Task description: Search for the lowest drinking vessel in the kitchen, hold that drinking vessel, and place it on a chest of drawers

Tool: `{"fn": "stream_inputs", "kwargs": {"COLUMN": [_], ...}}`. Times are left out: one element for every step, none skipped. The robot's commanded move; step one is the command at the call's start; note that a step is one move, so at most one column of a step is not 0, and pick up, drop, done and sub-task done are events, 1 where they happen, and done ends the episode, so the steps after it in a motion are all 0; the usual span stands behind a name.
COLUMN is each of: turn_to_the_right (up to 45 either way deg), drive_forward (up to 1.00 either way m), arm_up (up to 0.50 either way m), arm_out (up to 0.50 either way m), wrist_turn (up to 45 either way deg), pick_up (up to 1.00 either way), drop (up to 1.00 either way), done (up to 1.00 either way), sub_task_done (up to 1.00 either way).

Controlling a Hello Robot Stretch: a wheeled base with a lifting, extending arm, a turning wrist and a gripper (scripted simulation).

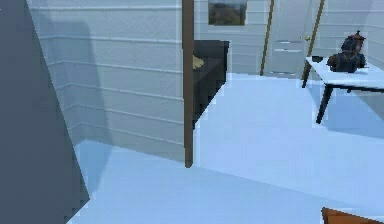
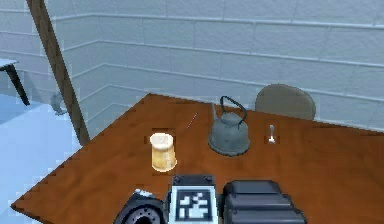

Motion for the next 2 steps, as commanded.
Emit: {"fn": "stream_inputs", "kwargs": {"turn_to_the_right": [0.0,0.0], "drive_forward": [0.00,0.00], "arm_up": [0.00,0.00], "arm_out": [0.32,0.00], "wrist_turn": [0.0,45.0], "pick_up": [0.00,0.00], "drop": [0.00,0.00], "done": [0.00,0.00], "sub_task_done": [0.00,0.00]}}
